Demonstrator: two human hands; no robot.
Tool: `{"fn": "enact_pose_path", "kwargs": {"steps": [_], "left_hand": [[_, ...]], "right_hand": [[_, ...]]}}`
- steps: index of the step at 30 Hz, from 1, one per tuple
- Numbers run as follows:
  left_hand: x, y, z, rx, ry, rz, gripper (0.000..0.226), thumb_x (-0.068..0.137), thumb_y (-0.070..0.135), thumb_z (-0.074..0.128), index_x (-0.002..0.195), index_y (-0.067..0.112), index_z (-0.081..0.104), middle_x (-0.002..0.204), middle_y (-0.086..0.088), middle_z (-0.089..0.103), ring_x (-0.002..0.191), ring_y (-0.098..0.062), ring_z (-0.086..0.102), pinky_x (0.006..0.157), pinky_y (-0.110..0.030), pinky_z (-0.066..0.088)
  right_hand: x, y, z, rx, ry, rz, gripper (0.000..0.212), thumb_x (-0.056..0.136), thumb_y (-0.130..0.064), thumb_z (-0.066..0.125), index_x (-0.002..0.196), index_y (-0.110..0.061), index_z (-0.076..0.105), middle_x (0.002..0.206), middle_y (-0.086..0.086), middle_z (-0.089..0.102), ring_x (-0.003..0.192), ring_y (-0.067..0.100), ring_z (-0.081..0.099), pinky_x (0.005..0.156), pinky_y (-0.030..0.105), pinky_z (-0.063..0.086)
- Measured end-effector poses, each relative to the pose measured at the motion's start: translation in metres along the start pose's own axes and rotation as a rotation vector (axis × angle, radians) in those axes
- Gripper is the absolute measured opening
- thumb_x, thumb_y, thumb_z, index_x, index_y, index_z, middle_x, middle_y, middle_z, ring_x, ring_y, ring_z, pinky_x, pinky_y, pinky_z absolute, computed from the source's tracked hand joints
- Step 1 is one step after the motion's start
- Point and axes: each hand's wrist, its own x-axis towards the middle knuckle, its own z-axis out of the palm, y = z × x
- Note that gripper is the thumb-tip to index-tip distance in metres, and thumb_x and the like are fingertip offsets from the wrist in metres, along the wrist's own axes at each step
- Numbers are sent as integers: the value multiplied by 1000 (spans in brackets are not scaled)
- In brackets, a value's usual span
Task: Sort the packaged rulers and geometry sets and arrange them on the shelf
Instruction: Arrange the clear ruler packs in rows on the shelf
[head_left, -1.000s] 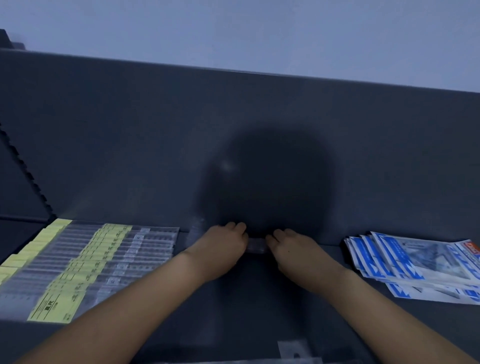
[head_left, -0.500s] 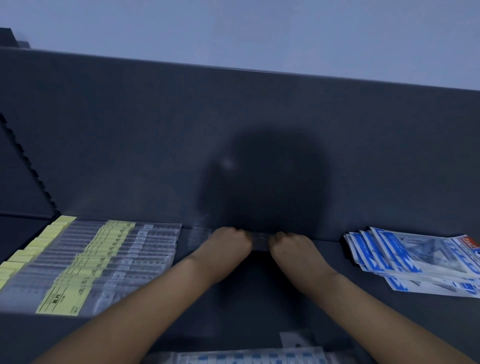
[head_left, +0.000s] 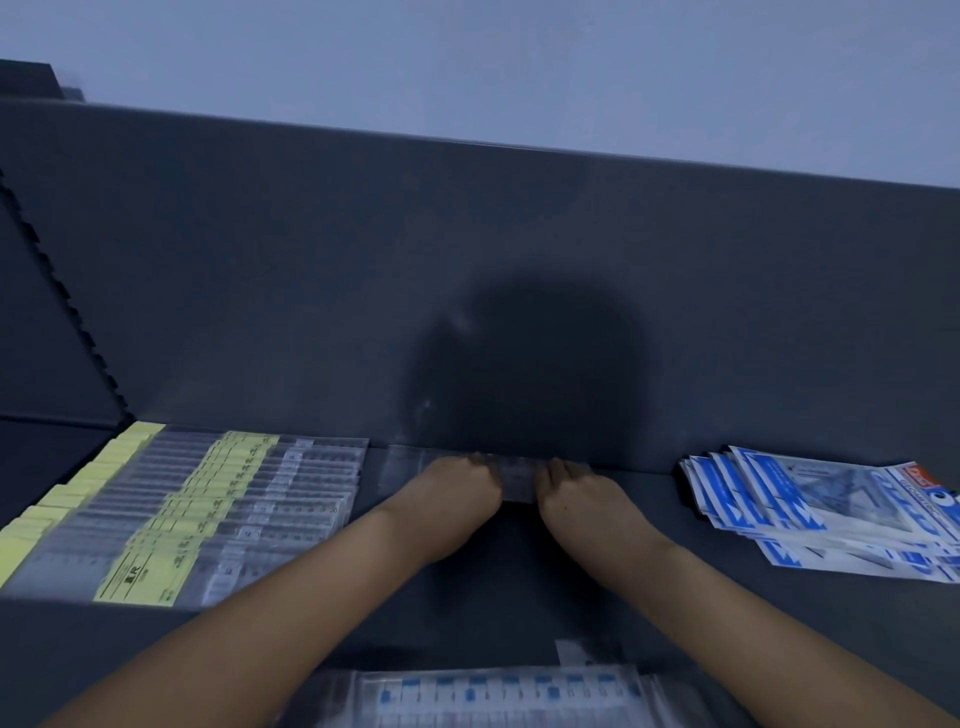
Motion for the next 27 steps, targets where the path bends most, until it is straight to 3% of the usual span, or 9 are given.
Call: {"fn": "enact_pose_path", "kwargs": {"steps": [2, 3, 5, 11, 17, 20, 22, 24, 27], "left_hand": [[-4, 1, 3, 22, 70, 32, 29, 51, 5, 79, 79, 6, 71, 75, -8, 67, 61, -15, 62, 46, -22, 43], [-4, 1, 6, 26, 85, 17, 34, 34, 7, 84, 65, 10, 71, 59, -4, 63, 46, -12, 57, 36, -18, 36], [-3, 1, 12, 36, 139, -20, 37, 23, 4, 84, 56, 11, 68, 48, -1, 57, 37, -11, 51, 31, -15, 32], [-9, 4, 24, -20, 187, -28, 48, 39, 10, 87, 84, -2, 73, 70, -14, 70, 53, -19, 64, 44, -22, 51], [-11, 2, 30, -1, 216, -19, 47, 42, 5, 83, 87, -5, 72, 75, -17, 71, 62, -23, 68, 48, -26, 55], [-12, 1, 26, -75, 223, 12, 43, 54, 23, 86, 86, -1, 73, 80, -15, 72, 67, -23, 70, 49, -26, 56], [-18, 0, 16, -194, 150, 6, 61, 84, 50, 46, 107, -2, 67, 105, -19, 69, 93, -26, 68, 70, -29, 58], [-24, -1, 11, -235, 94, -56, 92, 80, 59, -1, 135, 2, 45, 139, -16, 48, 125, -26, 48, 101, -35, 43], [-30, -4, 3, -287, 127, -108, 99, 77, 62, -19, 144, 10, 32, 150, -10, 33, 138, -23, 32, 113, -34, 25]], "right_hand": [[-2, 0, 4, -6, 10, -3, 18, 57, -3, 59, 69, 2, 71, 57, 11, 64, 45, 19, 59, 35, 24, 47], [-3, -1, 4, -8, 6, -3, 19, 58, -1, 59, 72, 3, 71, 58, 12, 64, 46, 20, 60, 36, 25, 48], [-6, -1, 2, -11, 15, 1, 21, 59, 0, 57, 74, 3, 71, 60, 13, 64, 48, 21, 61, 37, 25, 48], [-12, -2, -4, 53, 1, 23, 42, 72, -2, 31, 79, 3, 73, 69, 16, 70, 55, 22, 66, 39, 22, 50], [-16, -3, -13, 21, -72, -22, 44, 73, -6, 33, 85, 2, 74, 84, 20, 72, 70, 26, 71, 48, 25, 56], [-17, -2, -19, 100, -143, 5, 42, 81, -24, 40, 85, 0, 74, 86, 16, 73, 72, 24, 70, 51, 25, 56], [-21, -2, -24, 165, -176, 28, 53, 84, -44, 39, 90, -4, 73, 91, 13, 72, 77, 23, 70, 57, 28, 57], [-24, 1, -30, 237, -162, 61, 60, 90, -51, 32, 97, -7, 72, 98, 9, 71, 84, 21, 68, 65, 31, 56], [-22, 8, -37, 382, -171, 136, 71, 97, -53, 11, 110, -11, 67, 114, 7, 66, 103, 22, 64, 87, 31, 50]]}}
